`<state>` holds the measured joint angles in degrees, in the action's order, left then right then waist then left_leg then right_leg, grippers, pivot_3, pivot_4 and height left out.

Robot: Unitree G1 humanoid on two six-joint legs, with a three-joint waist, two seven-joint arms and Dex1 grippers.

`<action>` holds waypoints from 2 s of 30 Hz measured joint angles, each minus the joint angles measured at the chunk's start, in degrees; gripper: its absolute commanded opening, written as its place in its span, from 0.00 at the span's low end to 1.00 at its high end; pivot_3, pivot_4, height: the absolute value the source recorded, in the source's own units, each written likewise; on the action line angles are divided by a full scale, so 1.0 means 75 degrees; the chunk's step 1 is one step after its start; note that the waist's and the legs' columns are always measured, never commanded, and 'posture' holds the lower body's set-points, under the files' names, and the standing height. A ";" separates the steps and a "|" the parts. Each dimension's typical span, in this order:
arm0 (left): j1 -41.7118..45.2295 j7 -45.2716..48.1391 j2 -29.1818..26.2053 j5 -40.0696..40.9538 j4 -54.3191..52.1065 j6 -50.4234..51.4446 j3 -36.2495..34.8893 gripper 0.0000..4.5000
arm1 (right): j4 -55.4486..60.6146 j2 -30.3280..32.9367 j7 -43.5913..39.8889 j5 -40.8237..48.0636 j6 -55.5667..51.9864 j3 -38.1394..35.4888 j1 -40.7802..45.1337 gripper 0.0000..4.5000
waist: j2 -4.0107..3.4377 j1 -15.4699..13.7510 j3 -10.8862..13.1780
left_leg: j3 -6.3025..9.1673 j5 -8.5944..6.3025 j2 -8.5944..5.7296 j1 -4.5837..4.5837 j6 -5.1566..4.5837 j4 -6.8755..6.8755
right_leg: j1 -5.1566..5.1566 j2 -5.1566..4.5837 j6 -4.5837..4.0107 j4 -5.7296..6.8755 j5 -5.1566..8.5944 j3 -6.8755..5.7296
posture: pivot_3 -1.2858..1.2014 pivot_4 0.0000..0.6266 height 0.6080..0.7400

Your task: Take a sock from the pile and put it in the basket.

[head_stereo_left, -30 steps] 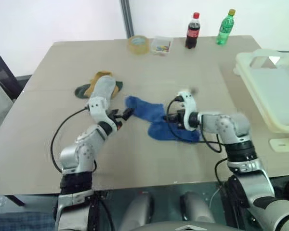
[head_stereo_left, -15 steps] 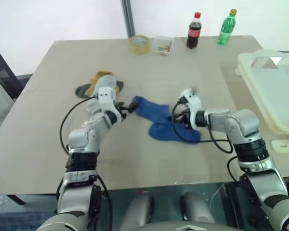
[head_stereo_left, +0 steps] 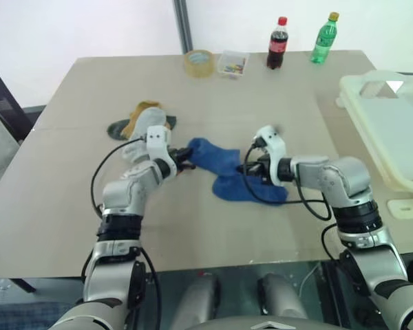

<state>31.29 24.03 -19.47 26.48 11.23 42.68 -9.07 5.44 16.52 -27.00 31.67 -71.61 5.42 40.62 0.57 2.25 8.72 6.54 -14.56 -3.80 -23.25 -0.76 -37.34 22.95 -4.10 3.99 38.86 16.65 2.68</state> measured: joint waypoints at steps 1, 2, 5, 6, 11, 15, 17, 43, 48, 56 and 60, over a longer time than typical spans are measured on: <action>-0.0144 0.0145 0.0008 0.0177 -0.0248 0.0137 -0.0008 0.01 | 0.0173 0.0039 0.0018 0.0078 -0.0132 -0.0189 -0.0005 0.00 | 0.0000 0.0007 0.0000 | 0.0000 0.0000 0.0000 -0.0024 0.0000 -0.0005 | 0.0026 -0.0001 0.0000 0.0005 0.0000 0.0001 | 0.52 0.24 1.00; -0.0277 0.0248 0.0041 0.0459 -0.0552 0.0351 -0.0077 0.01 | 0.0384 0.0103 0.0047 0.0161 -0.0289 -0.0386 -0.0008 0.00 | 0.0000 0.0012 0.0000 | 0.0005 0.0001 0.0001 -0.0064 0.0000 -0.0018 | 0.0063 -0.0001 0.0000 0.0014 -0.0001 -0.0002 | 0.52 0.24 1.00; -0.0599 0.0251 0.0384 0.1770 -0.1617 0.1263 -0.0720 0.01 | 0.1213 0.0342 0.0148 0.0579 -0.1049 -0.1140 -0.0155 0.00 | 0.0001 0.0000 0.0000 | 0.0012 0.0002 0.0002 -0.0094 0.0001 -0.0024 | 0.0086 -0.0004 -0.0001 0.0011 -0.0001 -0.0009 | 0.52 0.24 1.00; -0.0636 0.0145 0.0501 0.2235 -0.1974 0.1563 -0.0954 0.01 | 0.1559 0.0410 0.0146 0.0784 -0.1416 -0.1465 -0.0235 0.00 | 0.0001 -0.0006 0.0000 | 0.0014 0.0001 0.0002 -0.0095 0.0001 -0.0024 | 0.0085 -0.0004 -0.0001 0.0011 -0.0001 -0.0011 | 0.52 0.24 1.00; -0.1220 -0.0890 0.1068 0.3991 -0.3706 0.2587 -0.1499 0.01 | 0.3168 0.1297 0.0130 0.2751 -0.2676 -0.2881 -0.1148 0.00 | 0.0001 -0.0016 0.0000 | 0.0004 0.0001 0.0001 -0.0087 -0.0002 -0.0024 | 0.0072 -0.0004 0.0000 0.0007 -0.0001 -0.0004 | 0.52 0.24 1.00; -0.2029 -0.1735 0.1134 0.4586 -0.4471 0.2950 -0.1478 0.01 | 0.3649 0.2418 0.0554 0.4150 -0.2736 -0.3348 -0.2170 0.00 | 0.0004 -0.0004 0.0001 | -0.0011 0.0000 0.0009 -0.0070 -0.0006 -0.0027 | 0.0068 0.0006 -0.0001 0.0027 -0.0001 0.0007 | 0.52 0.24 1.00; -0.2496 -0.1947 0.0907 0.4360 -0.4886 0.3007 -0.1079 0.01 | 0.3680 0.2667 0.0843 0.4585 -0.2736 -0.3532 -0.2380 0.00 | 0.0004 0.0007 0.0001 | -0.0021 -0.0012 0.0013 -0.0048 -0.0027 -0.0027 | 0.0051 0.0011 -0.0001 0.0032 -0.0001 0.0014 | 0.52 0.24 1.00; -0.3573 -0.2689 0.1643 0.3272 -0.5615 0.1454 0.0434 0.01 | 0.2925 0.3256 0.1306 0.3637 -0.2152 -0.2163 -0.2050 0.00 | 0.0012 -0.0217 0.0006 | -0.0025 -0.0006 0.0005 0.0029 -0.0019 -0.0019 | -0.0047 0.0015 0.0000 -0.0003 -0.0001 0.0005 | 0.52 0.24 1.00; -0.3602 -0.2716 0.1602 0.3237 -0.5613 0.1458 0.0583 0.01 | 0.2662 0.3161 0.1296 0.3060 -0.1720 -0.1881 -0.1959 0.00 | 0.0012 -0.0222 0.0006 | -0.0023 -0.0007 0.0006 0.0030 -0.0021 -0.0017 | -0.0048 0.0018 0.0000 -0.0003 -0.0001 0.0002 | 0.52 0.24 1.00; -0.3601 -0.2726 0.1636 0.2822 -0.5449 0.1235 0.0880 0.01 | 0.2599 0.3119 0.1172 0.2746 -0.1589 -0.1739 -0.1959 0.00 | 0.0013 -0.0225 0.0007 | -0.0024 -0.0007 0.0004 0.0030 -0.0021 -0.0017 | -0.0048 0.0022 -0.0001 -0.0005 -0.0001 0.0003 | 0.52 0.24 1.00; -0.3639 -0.2674 0.1788 0.2583 -0.5445 0.0908 0.1031 0.01 | 0.2597 0.3133 0.1105 0.2663 -0.1584 -0.1685 -0.1960 0.00 | 0.0013 -0.0220 0.0007 | -0.0024 -0.0007 0.0005 0.0030 -0.0021 -0.0015 | -0.0048 0.0018 -0.0001 -0.0005 -0.0001 0.0005 | 0.52 0.24 1.00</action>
<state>4.00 3.98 -6.06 45.85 -29.60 49.49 -1.34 24.92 40.02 -18.71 51.65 -83.49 -7.21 25.92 0.67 0.60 8.77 6.36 -14.61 -3.76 -23.02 -0.91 -37.46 22.59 -3.96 3.99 38.82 16.64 2.71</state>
